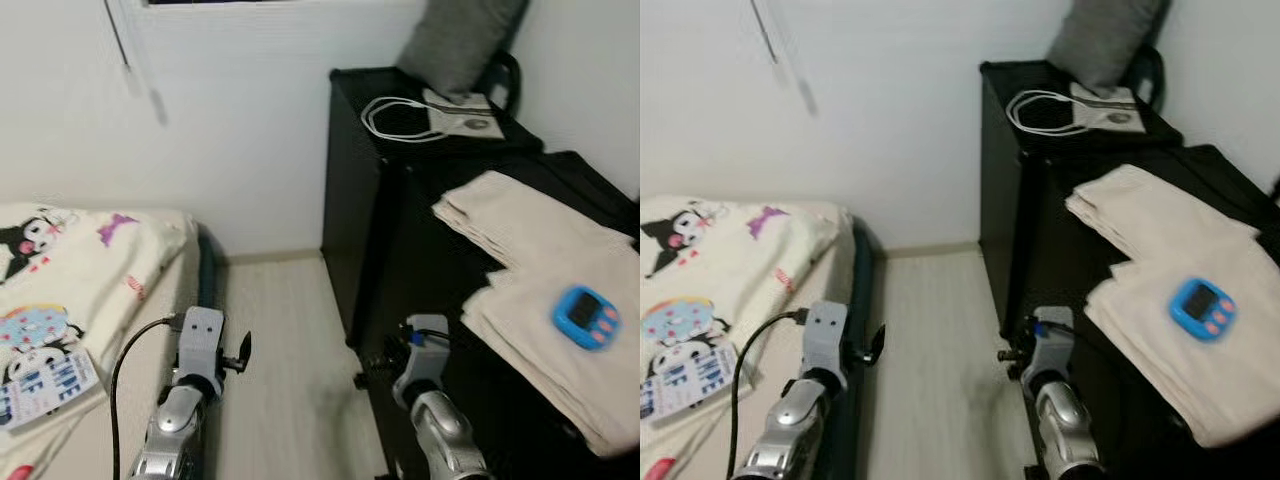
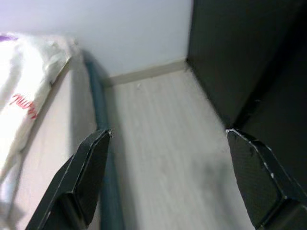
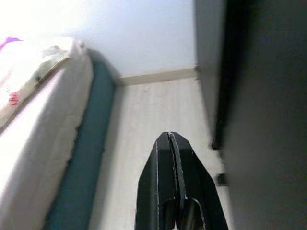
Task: Clean up the room
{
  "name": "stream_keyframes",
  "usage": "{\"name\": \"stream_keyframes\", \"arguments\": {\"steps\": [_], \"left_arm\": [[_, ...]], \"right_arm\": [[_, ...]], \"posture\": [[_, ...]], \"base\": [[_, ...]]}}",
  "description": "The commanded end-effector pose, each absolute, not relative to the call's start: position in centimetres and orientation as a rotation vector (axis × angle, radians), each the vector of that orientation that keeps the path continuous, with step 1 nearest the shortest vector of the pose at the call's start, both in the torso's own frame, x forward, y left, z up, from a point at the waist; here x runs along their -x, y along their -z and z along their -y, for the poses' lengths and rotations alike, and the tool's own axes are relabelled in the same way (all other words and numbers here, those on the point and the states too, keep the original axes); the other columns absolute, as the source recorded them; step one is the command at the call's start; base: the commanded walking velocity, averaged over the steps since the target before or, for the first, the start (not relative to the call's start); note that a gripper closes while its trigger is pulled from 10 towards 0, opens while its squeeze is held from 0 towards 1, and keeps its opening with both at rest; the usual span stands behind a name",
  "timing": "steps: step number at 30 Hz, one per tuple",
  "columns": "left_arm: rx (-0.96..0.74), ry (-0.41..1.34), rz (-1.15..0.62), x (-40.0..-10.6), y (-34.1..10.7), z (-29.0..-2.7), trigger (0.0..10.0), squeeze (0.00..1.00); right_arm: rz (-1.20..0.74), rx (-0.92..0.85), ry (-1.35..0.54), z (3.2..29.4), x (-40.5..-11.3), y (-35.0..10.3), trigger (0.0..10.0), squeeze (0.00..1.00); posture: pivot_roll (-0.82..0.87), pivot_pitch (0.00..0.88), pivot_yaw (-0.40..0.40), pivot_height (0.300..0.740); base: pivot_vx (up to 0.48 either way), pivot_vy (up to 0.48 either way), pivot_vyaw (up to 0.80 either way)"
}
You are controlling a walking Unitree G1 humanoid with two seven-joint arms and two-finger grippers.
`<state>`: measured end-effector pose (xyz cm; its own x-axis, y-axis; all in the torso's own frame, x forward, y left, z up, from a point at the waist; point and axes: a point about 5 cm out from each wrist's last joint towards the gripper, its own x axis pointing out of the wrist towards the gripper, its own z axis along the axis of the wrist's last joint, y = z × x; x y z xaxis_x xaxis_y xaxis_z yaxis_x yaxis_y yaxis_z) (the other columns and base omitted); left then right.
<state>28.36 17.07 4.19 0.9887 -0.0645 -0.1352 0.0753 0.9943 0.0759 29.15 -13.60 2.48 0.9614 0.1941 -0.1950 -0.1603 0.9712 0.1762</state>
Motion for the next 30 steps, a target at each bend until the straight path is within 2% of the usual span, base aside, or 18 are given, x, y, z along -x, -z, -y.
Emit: {"name": "stream_keyframes", "arguments": {"steps": [1,30], "left_arm": [[-0.08,0.063,-0.141,-28.26,-4.05,-17.3,10.0,0.0],[-0.084,0.076,-0.133,-28.48,-4.23,-17.19,10.0,0.0]], "right_arm": [[-0.237,-0.157,-0.182,13.81,-28.65,-1.89,10.0,0.0],[-0.23,-0.144,-0.205,13.44,-28.97,-2.18,10.0,0.0]], "posture": [[-0.03,0.118,-0.002,0.74],[-0.03,0.119,0.003,0.74]], "base": [[0.368,0.0,0.0],[0.364,0.0,0.0]]}}
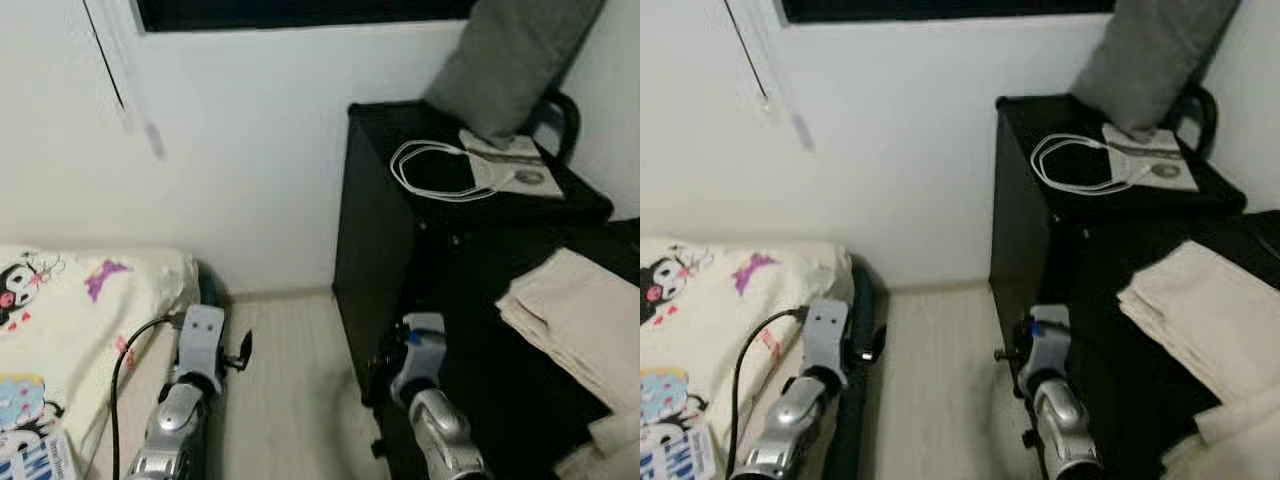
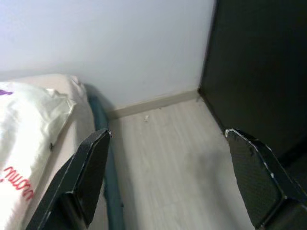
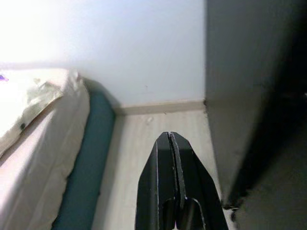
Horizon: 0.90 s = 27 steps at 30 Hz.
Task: Clean up the room
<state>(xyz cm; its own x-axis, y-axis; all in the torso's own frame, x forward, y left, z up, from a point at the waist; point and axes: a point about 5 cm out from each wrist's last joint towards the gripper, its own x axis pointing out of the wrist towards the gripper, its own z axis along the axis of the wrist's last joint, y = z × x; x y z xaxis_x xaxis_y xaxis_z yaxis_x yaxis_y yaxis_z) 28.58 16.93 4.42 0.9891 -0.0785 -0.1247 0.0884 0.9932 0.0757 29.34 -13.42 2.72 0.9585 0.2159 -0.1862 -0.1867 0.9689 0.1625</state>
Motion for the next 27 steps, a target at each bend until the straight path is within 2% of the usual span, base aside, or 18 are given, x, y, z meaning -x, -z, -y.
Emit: {"name": "stream_keyframes", "arguments": {"steps": [1,9,16,27], "left_arm": [[-0.083,0.075,-0.133,-28.47,-4.23,-17.19,10.0,0.0],[-0.081,0.077,-0.134,-28.47,-4.22,-17.17,10.0,0.0],[-0.08,0.079,-0.133,-28.51,-4.23,-17.11,10.0,0.0],[-0.08,0.085,-0.131,-28.64,-4.29,-16.91,10.0,0.0]], "right_arm": [[-0.229,-0.134,-0.21,13.41,-28.99,-2.21,10.0,0.0],[-0.222,-0.109,-0.237,13.07,-28.99,-2.31,10.0,0.0],[-0.222,-0.104,-0.242,13.03,-29.08,-2.36,10.0,0.0],[-0.223,-0.134,-0.206,13.52,-29.22,-2.4,10.0,0.0]], "posture": [[-0.03,0.119,0.003,0.74],[-0.03,0.12,0.003,0.74],[-0.03,0.12,0.004,0.74],[-0.03,0.123,0.006,0.74]], "base": [[0.364,0.0,0.0],[0.361,0.0,0.0],[0.362,0.0,0.53],[0.36,0.0,0.0]]}}
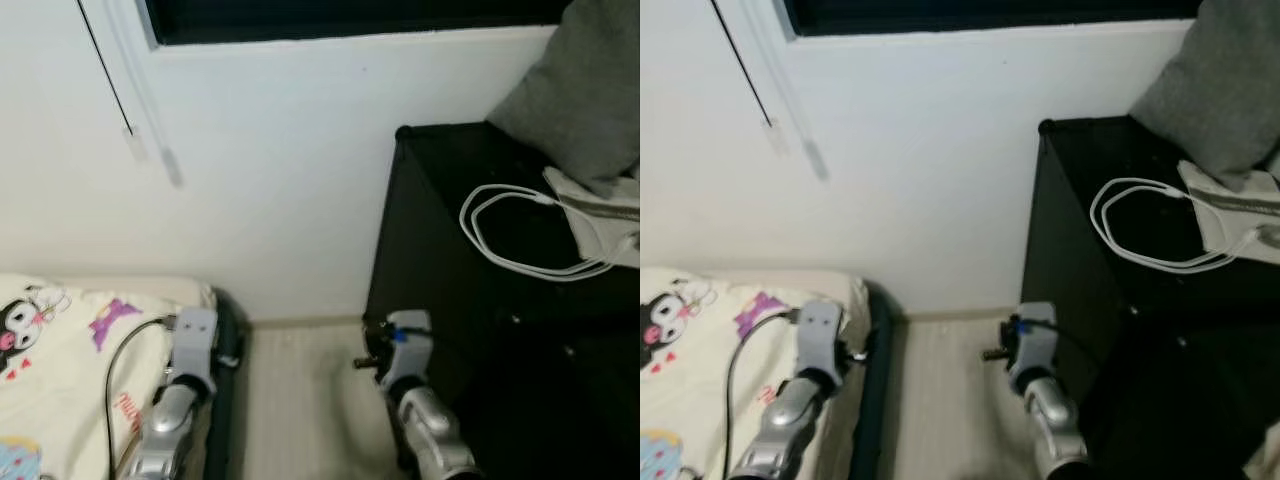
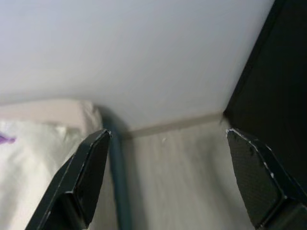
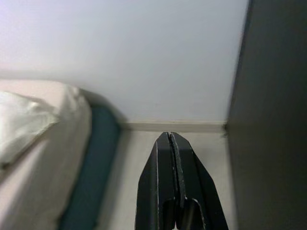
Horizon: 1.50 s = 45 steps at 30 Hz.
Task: Clean up the room
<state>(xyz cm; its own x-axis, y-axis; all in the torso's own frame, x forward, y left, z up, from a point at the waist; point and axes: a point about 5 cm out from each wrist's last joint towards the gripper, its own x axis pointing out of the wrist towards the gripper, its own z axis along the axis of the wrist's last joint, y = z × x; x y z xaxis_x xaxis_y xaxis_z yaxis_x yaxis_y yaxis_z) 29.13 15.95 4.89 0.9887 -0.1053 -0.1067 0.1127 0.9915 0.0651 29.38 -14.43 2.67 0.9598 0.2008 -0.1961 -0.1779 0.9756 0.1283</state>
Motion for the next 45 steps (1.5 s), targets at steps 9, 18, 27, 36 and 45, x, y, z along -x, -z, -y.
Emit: {"name": "stream_keyframes", "arguments": {"steps": [9,18,27,36,45], "left_arm": [[-0.079,0.094,-0.128,-28.6,-4.3,-16.7,10.0,0.0],[-0.081,0.111,-0.147,-28.2,-3.8,-16.7,10.0,0.0],[-0.086,0.117,-0.161,-27.9,-3.5,-16.5,10.0,0.0],[-0.067,0.113,-0.175,-27.9,-3.4,-16.4,10.0,0.0],[-0.07,0.111,-0.181,-27.9,-3.3,-16.5,10.0,0.0]], "right_arm": [[-0.223,-0.134,-0.205,13.5,-29.1,-2.3,10.0,0.0],[-0.228,-0.132,-0.21,13.5,-29.1,-2.3,10.0,0.0],[-0.226,-0.129,-0.212,13.4,-29.1,-2.3,10.0,0.0],[-0.233,-0.125,-0.215,13.5,-29.0,-2.2,10.0,0.0],[-0.238,-0.111,-0.226,13.4,-29.1,-2.2,10.0,0.0]], "posture": [[-0.03,0.123,0.007,0.74],[-0.03,0.12,0.0,0.74],[-0.03,0.111,0.002,0.74],[-0.03,0.103,0.003,0.74],[-0.03,0.105,0.004,0.74]], "base": [[0.336,0.0,0.0],[0.064,0.0,0.0],[0.0,-0.362,0.0],[0.0,-0.052,0.0],[0.0,0.0,0.0]]}}
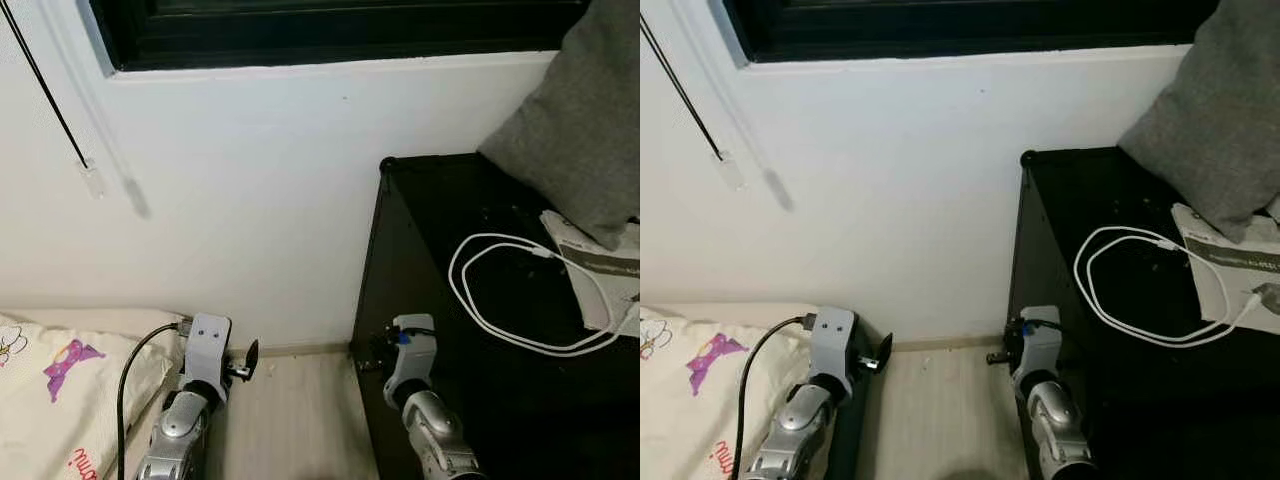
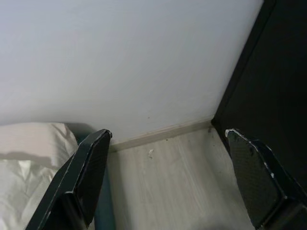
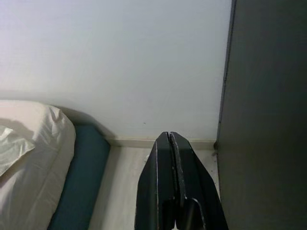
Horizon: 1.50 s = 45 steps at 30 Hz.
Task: Clean up the room
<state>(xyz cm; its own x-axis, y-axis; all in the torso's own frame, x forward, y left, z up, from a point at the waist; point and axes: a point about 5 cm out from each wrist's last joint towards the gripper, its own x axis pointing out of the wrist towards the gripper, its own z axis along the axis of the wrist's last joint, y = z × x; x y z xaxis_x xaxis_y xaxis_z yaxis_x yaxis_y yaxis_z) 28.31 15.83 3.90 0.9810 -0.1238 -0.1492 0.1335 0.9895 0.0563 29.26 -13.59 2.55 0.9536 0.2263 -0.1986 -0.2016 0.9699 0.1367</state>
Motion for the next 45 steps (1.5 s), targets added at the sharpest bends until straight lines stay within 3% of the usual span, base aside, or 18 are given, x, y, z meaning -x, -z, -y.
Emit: {"name": "stream_keyframes", "arguments": {"steps": [1,17,45], "left_arm": [[-0.07,0.11,-0.183,-27.87,-3.26,-16.53,10.0,0.0],[-0.098,0.088,-0.228,-27.48,-2.43,-17.01,10.0,0.0],[-0.066,0.131,-0.234,-27.57,-2.57,-16.17,10.0,0.0]], "right_arm": [[-0.238,-0.104,-0.232,13.32,-29.09,-2.17,10.0,0.0],[-0.251,-0.058,-0.284,12.91,-29.06,-2.09,10.0,0.0],[-0.247,-0.055,-0.272,13.06,-29.09,-2.13,10.0,0.0]], "posture": [[-0.03,0.105,0.004,0.74],[-0.04,0.114,0.004,0.74],[-0.03,0.124,0.009,0.74]], "base": [[0.0,0.0,0.0],[0.0,0.0,0.0],[0.0,0.0,0.79]]}}
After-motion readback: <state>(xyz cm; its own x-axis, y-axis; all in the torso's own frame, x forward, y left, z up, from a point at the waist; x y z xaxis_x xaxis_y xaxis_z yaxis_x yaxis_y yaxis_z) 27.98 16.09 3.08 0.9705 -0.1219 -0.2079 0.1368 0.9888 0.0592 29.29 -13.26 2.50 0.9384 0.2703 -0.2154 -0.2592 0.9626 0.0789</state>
